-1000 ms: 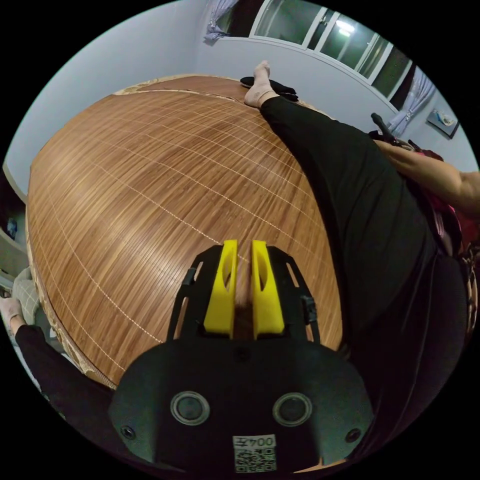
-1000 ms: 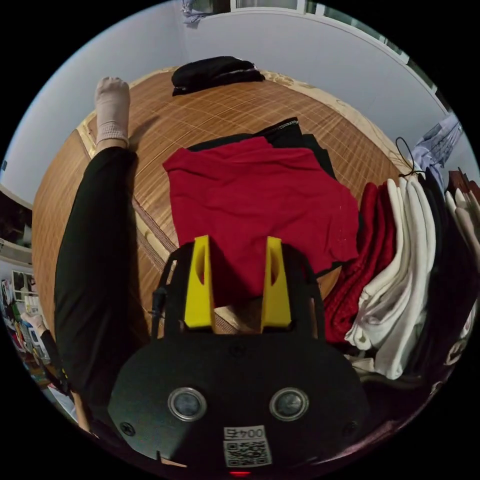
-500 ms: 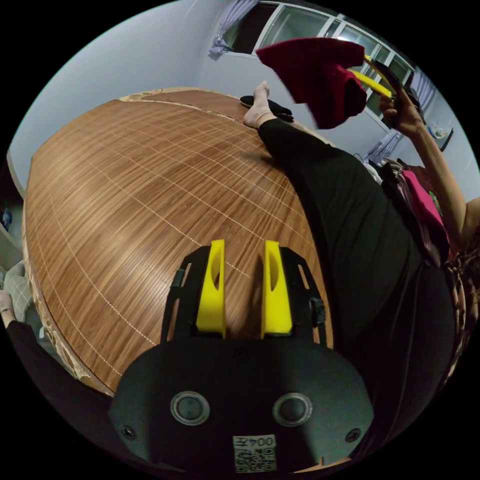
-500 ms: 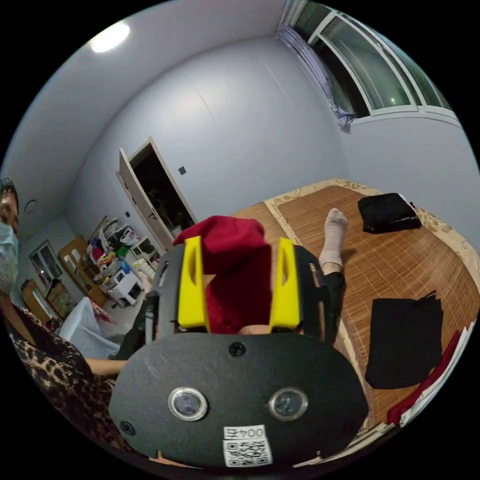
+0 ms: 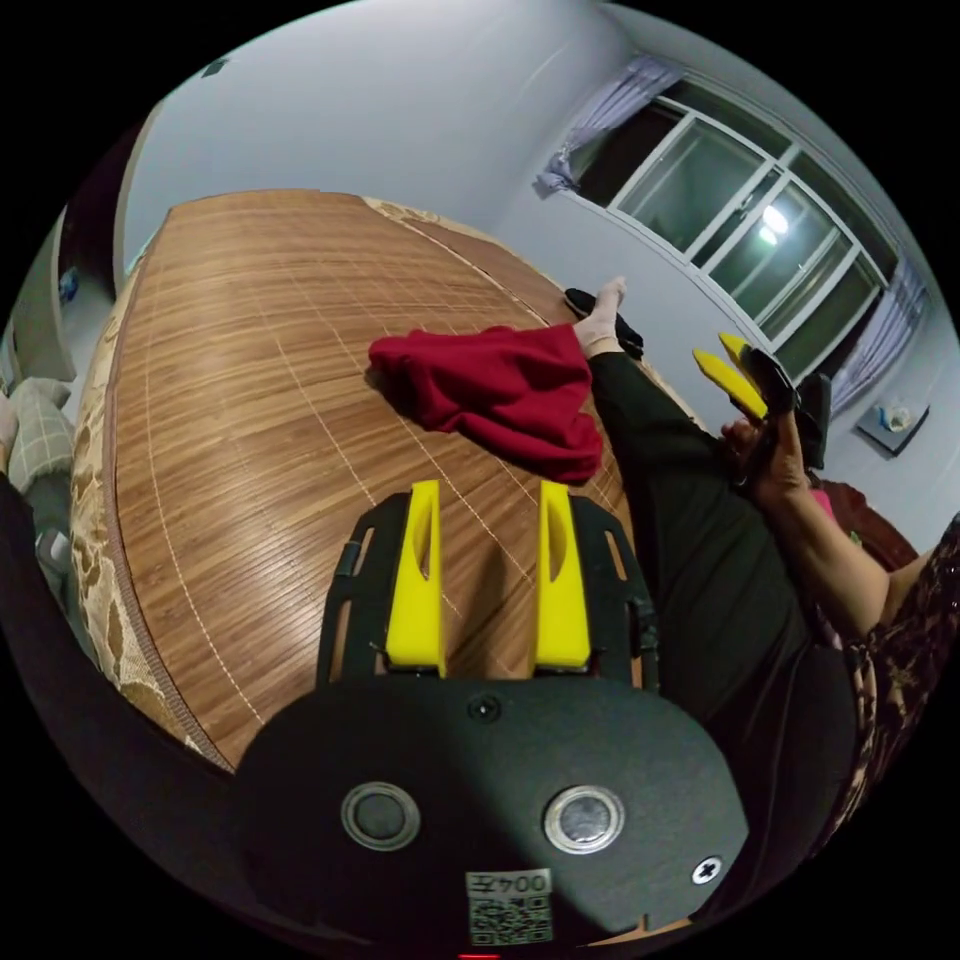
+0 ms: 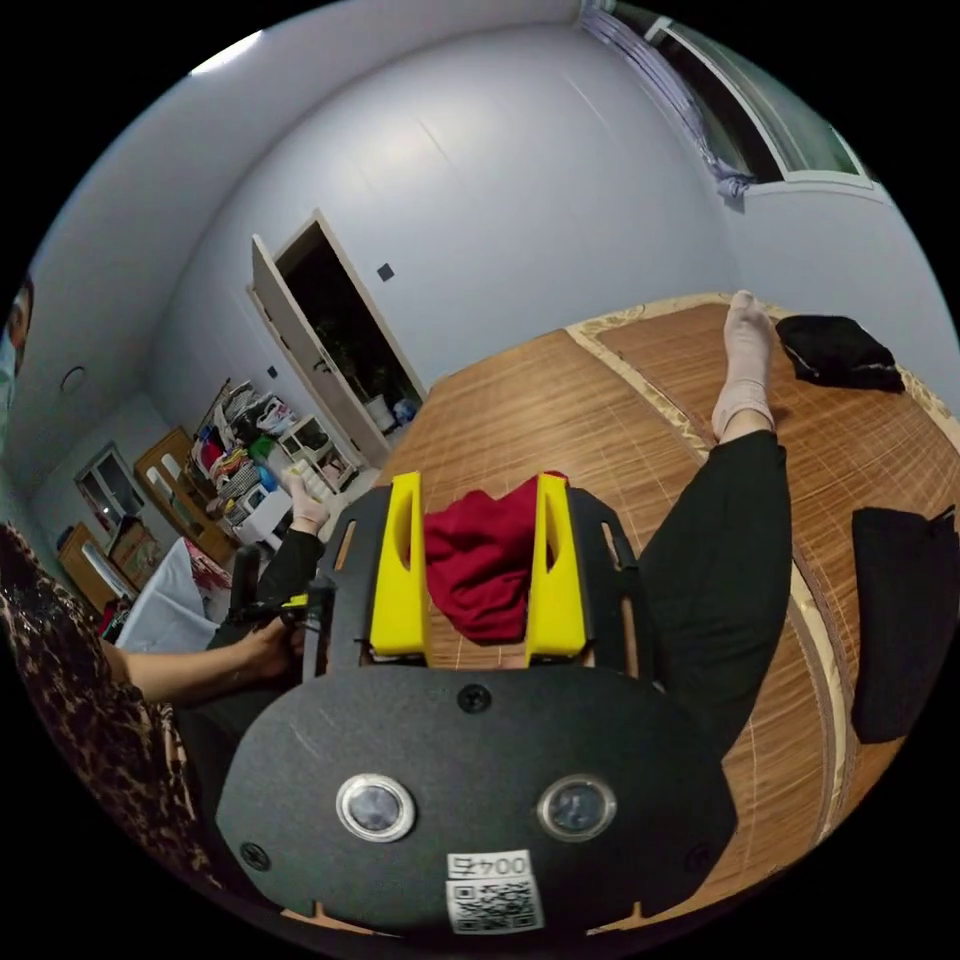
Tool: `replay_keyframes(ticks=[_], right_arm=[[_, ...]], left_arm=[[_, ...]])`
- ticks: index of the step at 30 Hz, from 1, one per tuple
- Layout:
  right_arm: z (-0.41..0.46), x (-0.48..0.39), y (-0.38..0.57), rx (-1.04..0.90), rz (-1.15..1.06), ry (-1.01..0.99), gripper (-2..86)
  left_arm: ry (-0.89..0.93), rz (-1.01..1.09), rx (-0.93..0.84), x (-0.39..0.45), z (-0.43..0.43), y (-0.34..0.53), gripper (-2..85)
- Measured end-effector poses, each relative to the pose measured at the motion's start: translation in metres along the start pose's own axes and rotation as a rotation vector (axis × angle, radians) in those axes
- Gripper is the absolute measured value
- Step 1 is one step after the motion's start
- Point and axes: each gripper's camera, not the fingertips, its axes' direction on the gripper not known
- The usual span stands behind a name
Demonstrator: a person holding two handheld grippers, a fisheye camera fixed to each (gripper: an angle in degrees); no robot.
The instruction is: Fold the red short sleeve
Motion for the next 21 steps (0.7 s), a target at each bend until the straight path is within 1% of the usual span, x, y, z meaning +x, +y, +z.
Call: replay_keyframes(ticks=[6,9,11,12,13,14,16,17,19,20,21], right_arm=[[0.045,-0.008,-0.002,-0.01,-0.067,0.003,15.4],[0.068,-0.011,-0.005,-0.022,-0.091,0.012,14.7],[0.081,-0.014,-0.005,-0.031,-0.107,0.012,14.3],[0.09,-0.016,-0.006,-0.034,-0.115,0.012,14.1],[0.097,-0.017,-0.006,-0.036,-0.117,0.018,14.0],[0.1,-0.017,-0.006,-0.036,-0.117,0.019,14.1],[0.108,-0.017,-0.006,-0.007,-0.112,0.022,14.4],[0.109,-0.017,-0.006,0.011,-0.112,0.026,14.5],[0.112,-0.019,-0.003,0.107,-0.13,0.061,15.9],[0.113,-0.02,-0.001,0.131,-0.139,0.072,16.0],[0.116,-0.023,0.0,0.171,-0.159,0.093,16.1]], left_arm=[[-0.062,-0.052,-0.005,-0.026,-0.015,-0.056,12.4],[0.027,-0.127,-0.041,-0.036,-0.009,-0.082,9.4],[0.1,-0.145,-0.096,-0.034,-0.007,-0.097,5.9],[0.135,-0.162,-0.162,-0.031,-0.006,-0.108,4.3],[0.178,-0.132,-0.177,-0.024,-0.014,-0.118,3.6],[0.198,-0.103,-0.156,-0.019,-0.022,-0.123,3.3],[0.261,-0.014,-0.036,0.006,-0.073,-0.144,2.3],[0.28,0.006,-0.003,0.013,-0.088,-0.15,2.1],[0.334,0.102,0.134,0.045,-0.156,-0.172,1.7],[0.334,0.129,0.161,0.053,-0.174,-0.179,1.6],[0.327,0.186,0.212,0.071,-0.208,-0.191,1.5]])
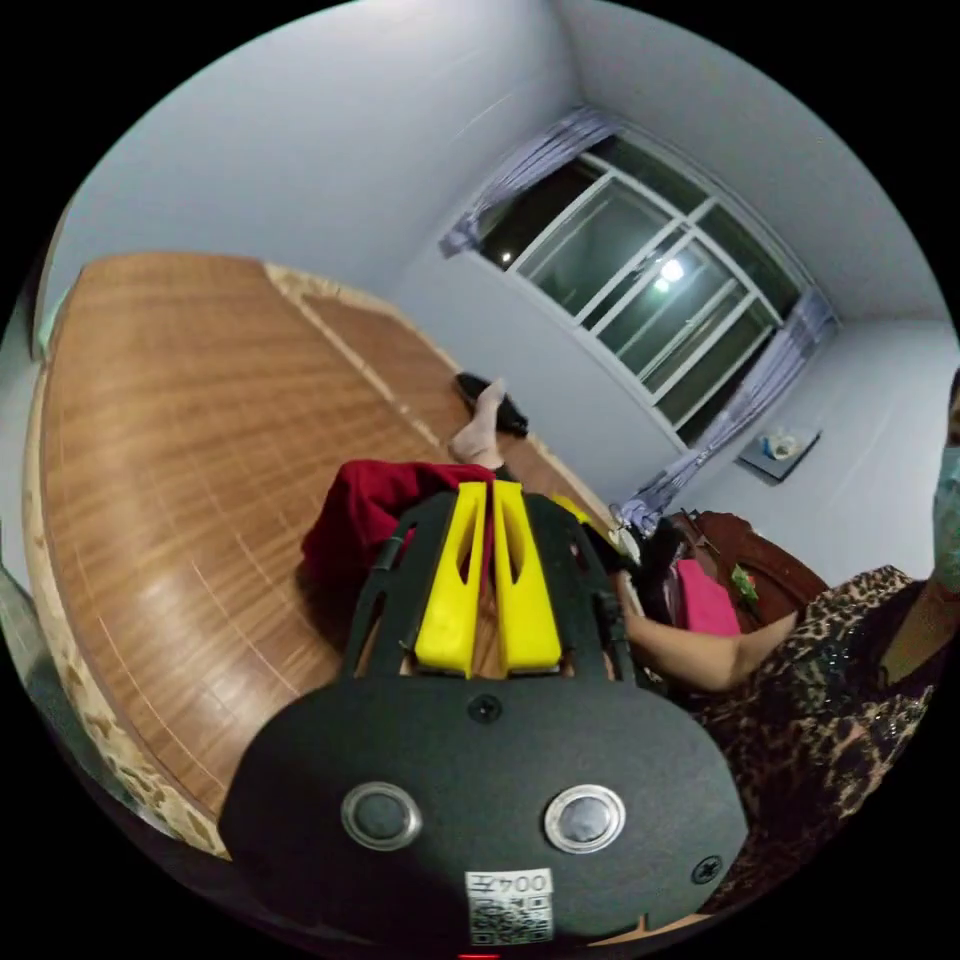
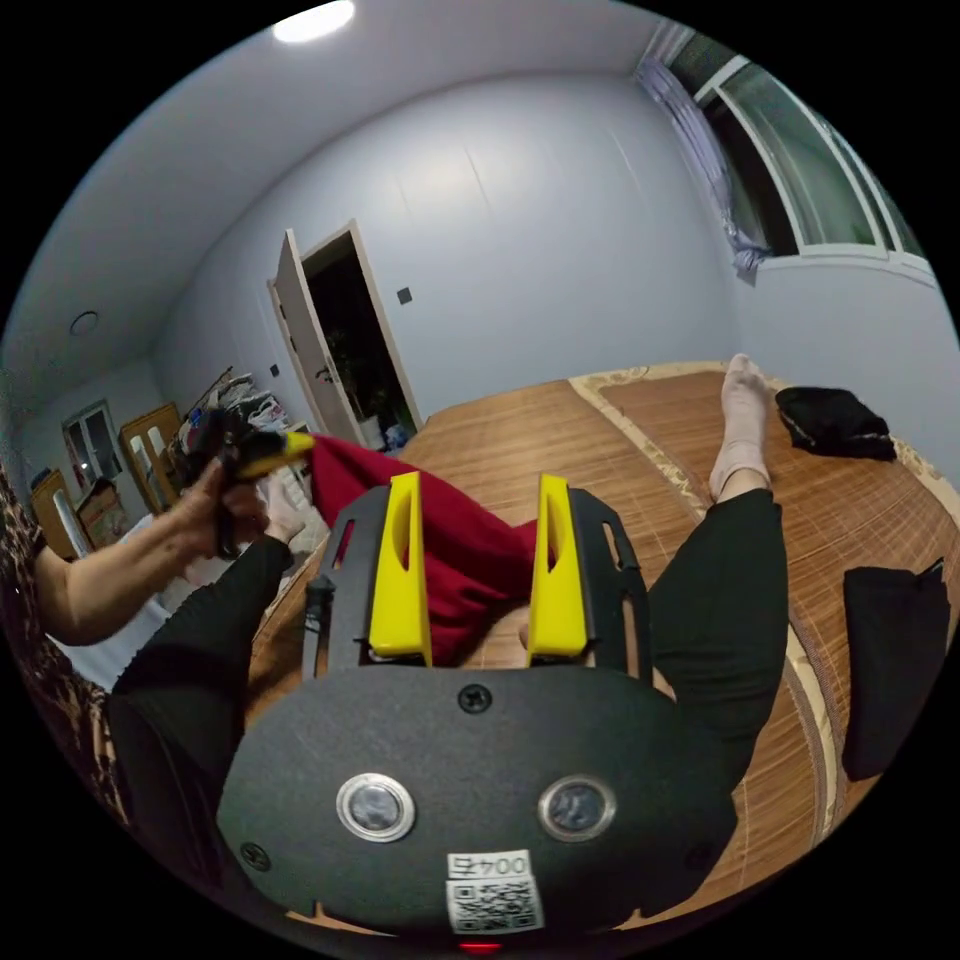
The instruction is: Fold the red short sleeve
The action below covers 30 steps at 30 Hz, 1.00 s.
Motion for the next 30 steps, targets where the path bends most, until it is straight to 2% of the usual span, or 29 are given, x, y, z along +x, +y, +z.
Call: replay_keyframes(ticks=[6,11,14,16,19,23,27,30], right_arm=[[0.019,-0.002,0.003,-0.006,0.019,-0.011,15.6],[0.032,-0.001,0.005,-0.003,0.024,-0.029,16.2],[0.042,-0.002,0.005,-0.011,0.024,-0.035,16.6],[0.05,-0.003,0.006,-0.021,0.019,-0.037,16.7],[0.058,-0.004,0.007,-0.033,0.016,-0.046,16.7],[0.067,-0.003,0.007,-0.04,0.029,-0.055,16.7],[0.08,-0.006,0.007,-0.07,0.016,-0.063,16.5],[0.088,-0.008,0.006,-0.086,0.006,-0.06,16.4]], left_arm=[[-0.003,0.134,0.057,0.095,-0.074,-0.078,1.9],[-0.074,0.209,-0.087,0.144,-0.059,-0.102,3.4],[-0.181,0.243,-0.217,0.137,-0.017,-0.107,7.8],[-0.194,0.181,-0.352,0.118,0.014,-0.107,17.7],[-0.154,0.134,-0.352,0.107,0.021,-0.096,18.8],[-0.281,0.097,-0.331,0.093,0.013,-0.069,18.9],[-0.44,-0.001,-0.457,0.066,0.012,-0.011,18.5],[-0.468,-0.088,-0.568,0.054,0.021,0.038,18.2]])
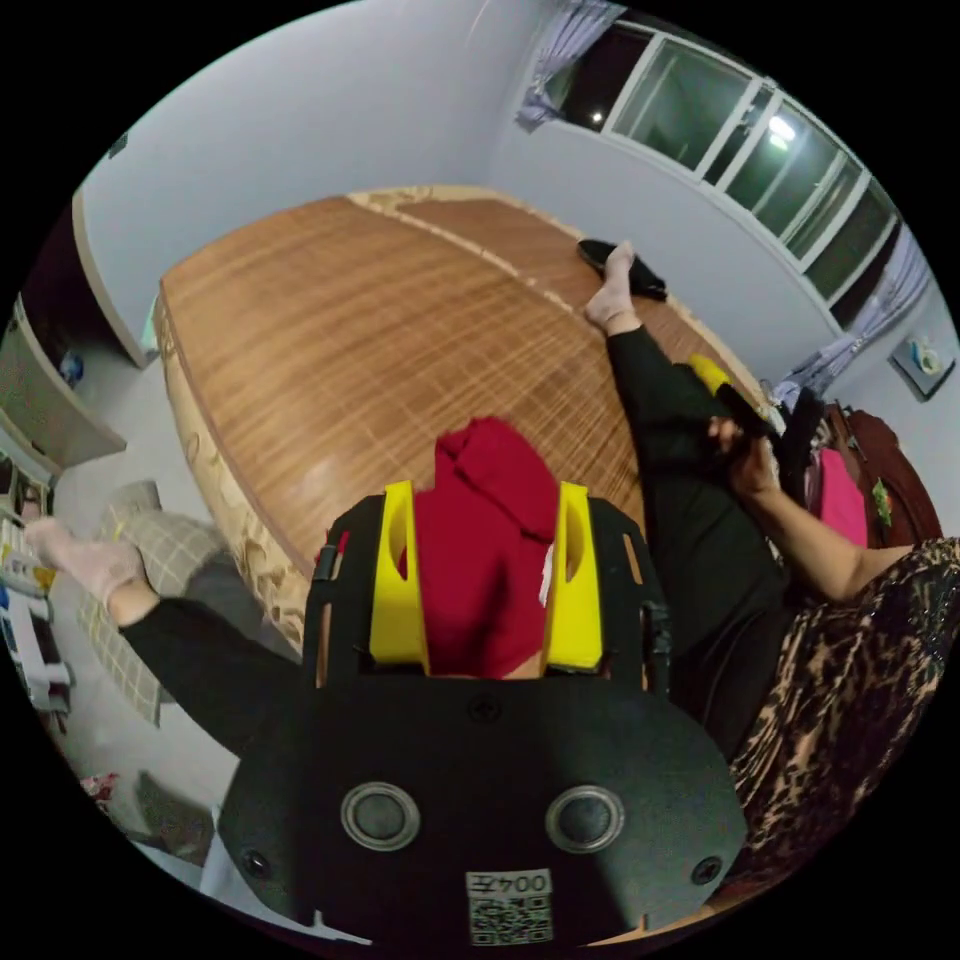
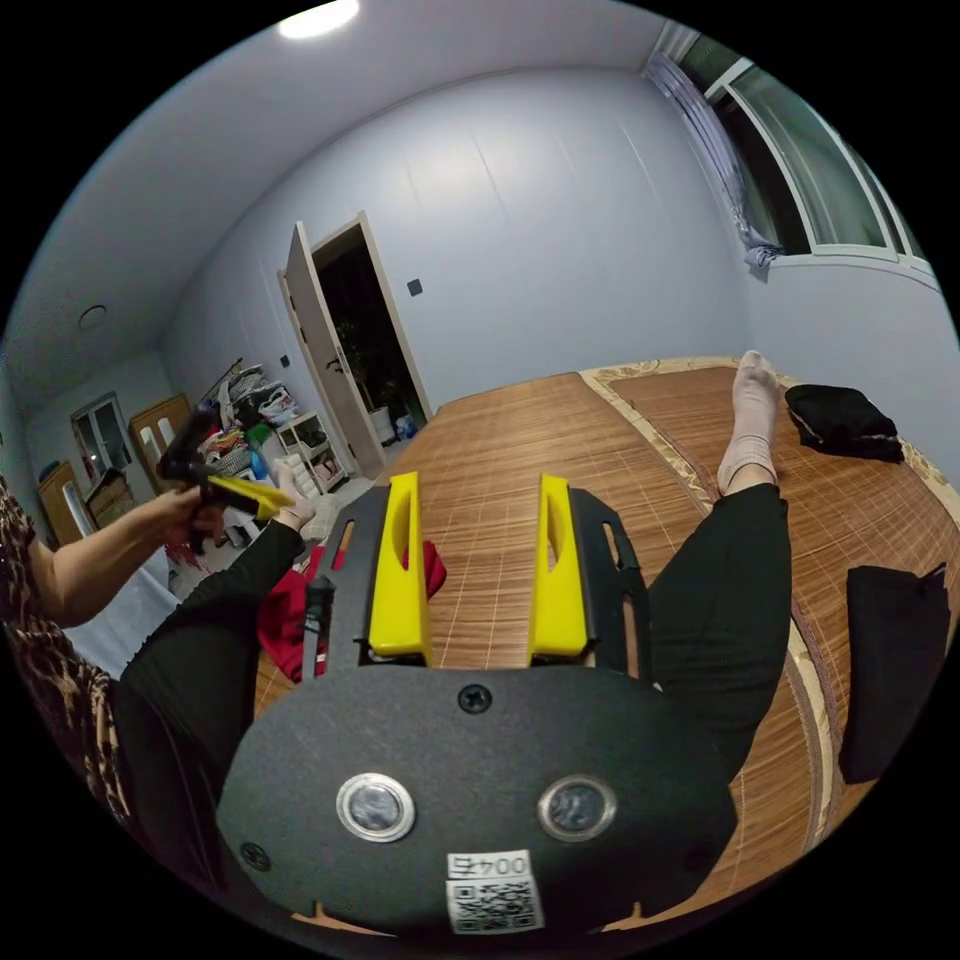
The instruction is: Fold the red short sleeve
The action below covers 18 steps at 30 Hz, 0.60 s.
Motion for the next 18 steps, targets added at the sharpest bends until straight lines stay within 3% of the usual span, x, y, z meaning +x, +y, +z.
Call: replay_keyframes(ticks=[8,12,18], right_arm=[[0.017,-0.002,-0.001,-0.035,-0.002,0.016,16.1],[0.022,-0.001,-0.001,-0.048,0.004,0.02,16.0],[0.025,0.0,-0.001,-0.052,0.008,0.023,15.9]], left_arm=[[-0.069,-0.004,-0.138,0.038,0.054,0.03,18.1],[-0.235,0.015,-0.16,0.058,0.06,0.028,18.5],[-0.228,0.024,-0.202,0.064,0.066,0.035,19.1]])
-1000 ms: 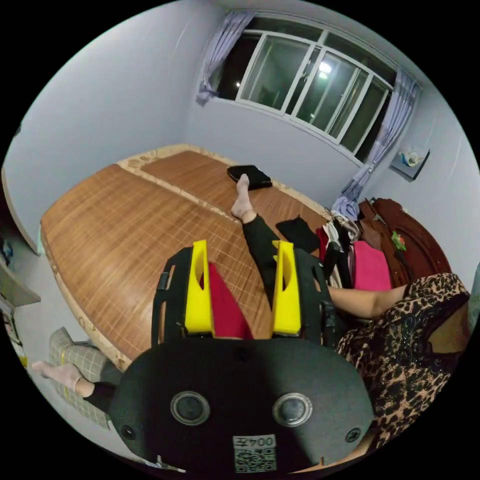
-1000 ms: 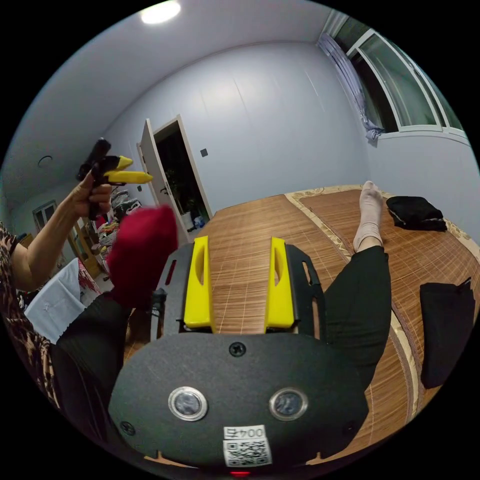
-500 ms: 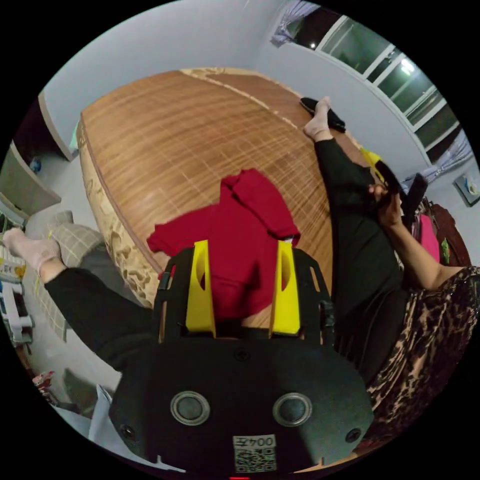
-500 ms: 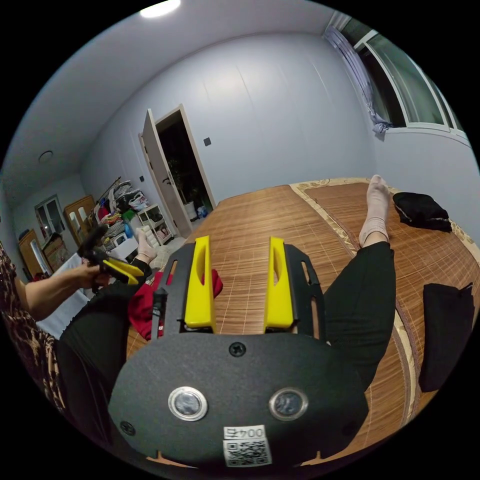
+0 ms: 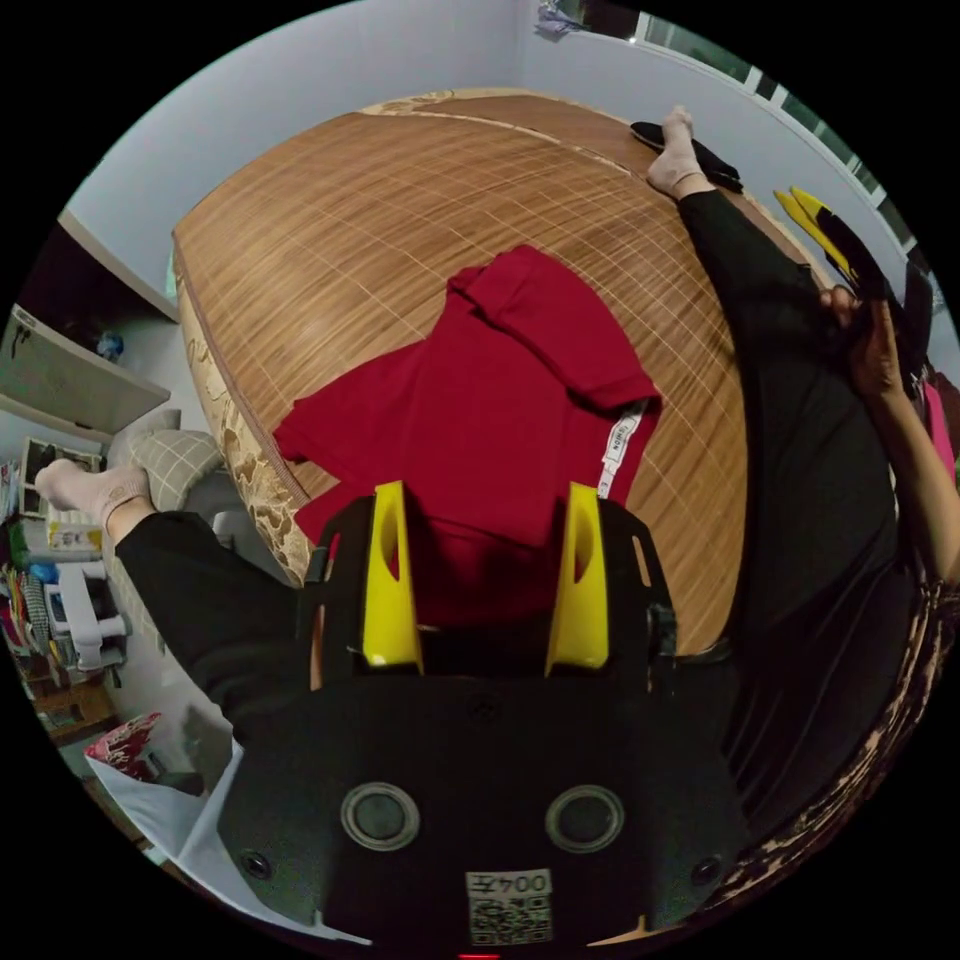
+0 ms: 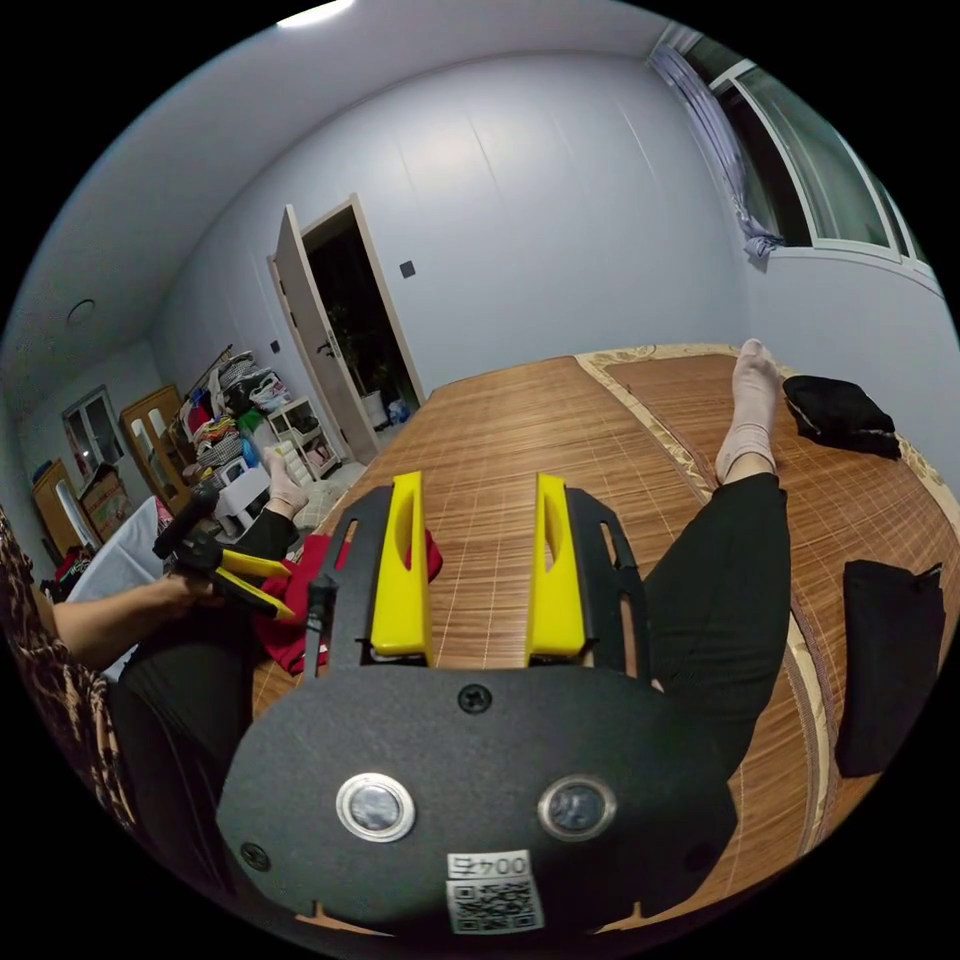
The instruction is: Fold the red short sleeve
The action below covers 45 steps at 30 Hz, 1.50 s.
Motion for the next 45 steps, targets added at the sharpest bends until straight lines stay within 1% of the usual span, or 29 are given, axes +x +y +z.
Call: replay_keyframes(ticks=[2,3,4,5,6,10,11,13,14,16,18,19,23,24,25,26,28,29,31,36,39,42,45], right_arm=[[0.001,0.001,0.0,-0.005,0.002,-0.001,15.8],[0.002,0.001,0.0,-0.009,0.002,0.0,15.6],[0.002,0.001,0.0,-0.013,0.001,0.0,15.4],[0.002,0.001,0.0,-0.014,0.001,0.0,15.3],[0.002,0.001,0.0,-0.016,0.002,-0.002,15.1],[-0.001,0.005,0.001,-0.007,0.016,-0.009,14.5],[-0.001,0.005,0.001,-0.008,0.018,-0.01,14.4],[-0.001,0.006,0.001,-0.017,0.019,-0.013,14.2],[-0.001,0.005,0.001,-0.019,0.017,-0.014,14.1],[-0.003,0.006,0.002,-0.017,0.018,-0.018,13.9],[-0.006,0.008,0.003,-0.011,0.027,-0.026,13.8],[-0.008,0.01,0.004,-0.007,0.034,-0.032,13.8],[-0.014,0.014,0.005,-0.01,0.054,-0.053,13.7],[-0.016,0.015,0.005,-0.014,0.06,-0.057,13.6],[-0.017,0.016,0.005,-0.018,0.066,-0.061,13.6],[-0.018,0.017,0.006,-0.02,0.069,-0.063,13.6],[-0.019,0.019,0.006,-0.031,0.084,-0.065,13.5],[-0.019,0.02,0.006,-0.033,0.088,-0.065,13.5],[-0.02,0.019,0.006,-0.035,0.089,-0.064,13.6],[-0.023,0.016,0.009,-0.03,0.07,-0.056,13.6],[-0.021,0.016,0.008,-0.05,0.074,-0.059,13.7],[-0.021,0.012,0.009,-0.051,0.06,-0.049,13.7],[-0.021,0.01,0.01,-0.052,0.06,-0.042,13.7]], left_arm=[[0.002,0.004,-0.022,0.0,0.002,0.0,16.6],[0.02,0.01,0.007,0.0,-0.005,0.003,10.4],[0.034,-0.004,0.088,-0.001,-0.022,0.008,6.4],[0.036,-0.016,0.134,-0.002,-0.033,0.011,5.6],[0.052,-0.018,0.217,-0.003,-0.055,0.017,4.4],[0.151,0.021,0.462,-0.007,-0.135,0.034,2.8],[0.175,0.028,0.495,-0.008,-0.146,0.037,2.7],[0.314,0.051,0.633,-0.013,-0.186,0.047,2.0],[0.356,0.051,0.665,-0.016,-0.194,0.049,1.8],[0.524,0.067,0.78,-0.022,-0.222,0.055,1.3],[0.578,0.079,0.847,-0.022,-0.237,0.056,1.0],[0.574,0.093,0.873,-0.018,-0.245,0.053,1.0],[0.46,0.136,0.87,0.002,-0.257,0.03,1.0],[0.407,0.136,0.857,0.007,-0.254,0.017,1.1],[0.316,0.105,0.836,0.008,-0.246,0.004,1.2],[0.269,0.077,0.819,0.008,-0.241,-0.002,1.4],[0.102,-0.006,0.735,0.002,-0.206,-0.024,2.1],[0.084,-0.023,0.699,0.0,-0.195,-0.029,2.4],[0.114,-0.047,0.604,-0.012,-0.153,-0.032,4.0],[0.226,-0.137,0.521,-0.04,-0.085,0.0,9.2],[0.244,-0.19,0.42,-0.054,-0.04,0.028,10.2],[0.308,-0.231,0.314,-0.059,0.001,0.051,10.9],[0.367,-0.26,0.261,-0.053,0.03,0.063,11.4]])
